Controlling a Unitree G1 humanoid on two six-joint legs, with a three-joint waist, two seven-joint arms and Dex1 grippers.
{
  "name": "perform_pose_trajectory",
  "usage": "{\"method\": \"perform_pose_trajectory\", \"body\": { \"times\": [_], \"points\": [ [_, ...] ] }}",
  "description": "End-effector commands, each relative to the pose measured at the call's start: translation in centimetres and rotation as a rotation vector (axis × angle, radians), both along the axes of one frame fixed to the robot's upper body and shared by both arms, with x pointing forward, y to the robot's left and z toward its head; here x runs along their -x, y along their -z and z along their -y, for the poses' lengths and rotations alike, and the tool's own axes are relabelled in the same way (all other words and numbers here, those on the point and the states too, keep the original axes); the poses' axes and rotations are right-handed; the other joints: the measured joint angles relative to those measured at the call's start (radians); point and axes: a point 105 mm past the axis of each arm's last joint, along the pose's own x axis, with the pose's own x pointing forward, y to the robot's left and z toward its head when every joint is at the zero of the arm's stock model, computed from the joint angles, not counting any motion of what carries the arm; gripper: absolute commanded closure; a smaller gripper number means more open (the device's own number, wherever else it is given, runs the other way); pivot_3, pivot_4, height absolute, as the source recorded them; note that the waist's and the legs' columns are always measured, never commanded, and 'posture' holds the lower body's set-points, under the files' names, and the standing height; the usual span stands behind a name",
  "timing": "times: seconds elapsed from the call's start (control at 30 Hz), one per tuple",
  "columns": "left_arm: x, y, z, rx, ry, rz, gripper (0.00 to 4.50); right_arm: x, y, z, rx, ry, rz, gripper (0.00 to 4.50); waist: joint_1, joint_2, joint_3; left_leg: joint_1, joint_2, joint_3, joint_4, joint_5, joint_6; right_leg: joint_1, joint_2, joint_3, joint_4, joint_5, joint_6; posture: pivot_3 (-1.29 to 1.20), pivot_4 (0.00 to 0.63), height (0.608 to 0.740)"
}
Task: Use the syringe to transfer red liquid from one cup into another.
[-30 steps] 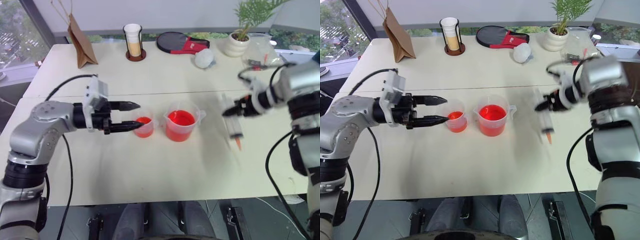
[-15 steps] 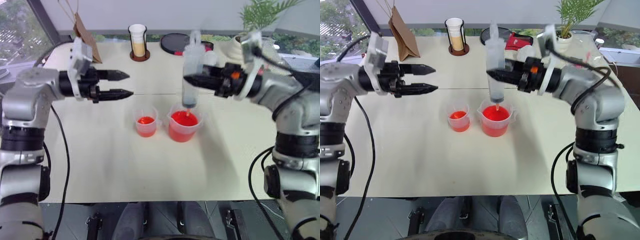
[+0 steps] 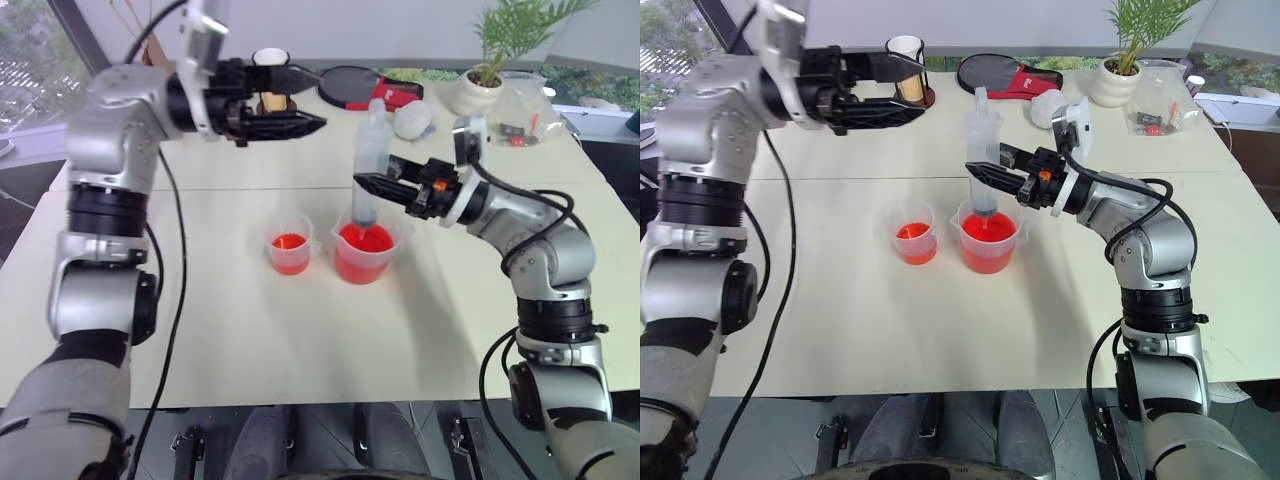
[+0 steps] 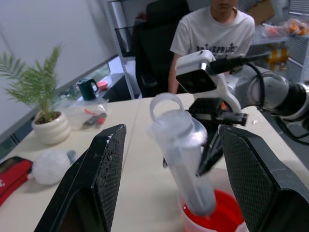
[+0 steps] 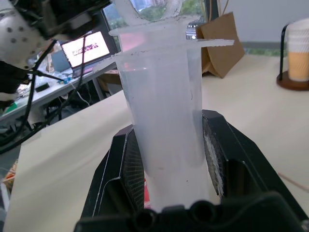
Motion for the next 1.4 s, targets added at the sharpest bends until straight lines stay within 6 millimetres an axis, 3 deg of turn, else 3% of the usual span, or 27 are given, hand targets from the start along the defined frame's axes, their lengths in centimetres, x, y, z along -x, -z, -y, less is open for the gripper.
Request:
{"method": "perform_pose_trajectory", "body": {
  "times": [0.03,0.4,0.5,0.63,0.67,0.83,1.17,1.4],
  "points": [
    [-0.2,-1.5,1.2,0.016,-0.002,0.106,1.36,1.3,-1.1,-0.9,-0.012,-0.031,0.069,3.12,0.0,0.0,0.0,0.0,0.0,0.0,0.0,0.0,0.0,0.0,0.0,0.0,0.0,0.0,0.0,0.0,0.15,0.74],
    [-1.4,0.1,4.6,-0.013,0.027,0.15,1.36,2.3,-1.2,-1.7,-0.025,-0.023,0.072,3.12,0.001,0.0,0.0,0.0,0.0,0.0,0.0,0.0,0.0,0.0,0.0,0.0,0.0,0.0,0.0,0.0,0.15,0.74],
    [-1.5,0.3,4.8,-0.015,0.033,0.15,2.19,2.4,-1.2,-1.7,-0.027,-0.021,0.069,3.12,0.001,0.0,0.0,0.0,0.0,0.0,0.0,0.0,0.0,0.0,0.0,0.0,0.0,0.0,0.0,0.0,0.15,0.74],
    [-1.4,0.3,5.1,0.011,0.05,0.149,4.26,2.4,-1.2,-1.7,-0.028,-0.017,0.064,3.12,0.001,0.0,0.0,0.0,0.0,0.0,0.0,0.0,0.0,0.0,0.0,0.0,0.0,0.0,0.0,0.0,0.15,0.74],
    [-1.4,0.2,5.2,0.015,0.052,0.151,4.4,2.4,-1.1,-1.7,-0.027,-0.016,0.062,3.12,0.0,0.0,0.0,0.0,0.0,0.0,0.0,0.0,0.0,0.0,0.0,0.0,0.0,0.0,0.0,0.0,0.15,0.74],
    [-1.3,-0.3,5.2,0.033,0.055,0.152,4.4,2.2,-0.3,-1.5,-0.01,-0.009,0.045,3.12,0.0,0.0,0.0,0.0,0.0,0.0,0.0,0.0,0.0,0.0,0.0,0.0,0.0,0.0,0.0,0.0,0.15,0.74],
    [-1.6,-4.9,4.7,0.181,-0.009,0.213,4.4,1.9,2.6,-1.3,0.033,-0.008,0.0,3.12,0.0,0.0,0.0,0.0,0.0,0.0,0.0,0.0,0.0,0.0,0.0,0.0,0.0,0.0,0.0,0.0,0.15,0.74],
    [-1.6,-5.6,4.7,0.195,-0.007,0.217,4.4,1.9,3.3,-1.3,0.038,-0.006,-0.008,3.12,-0.001,0.0,0.0,0.0,0.0,0.0,0.0,0.0,0.0,0.0,0.001,0.0,0.0,0.0,0.0,0.0,0.15,0.74]
  ]
}}
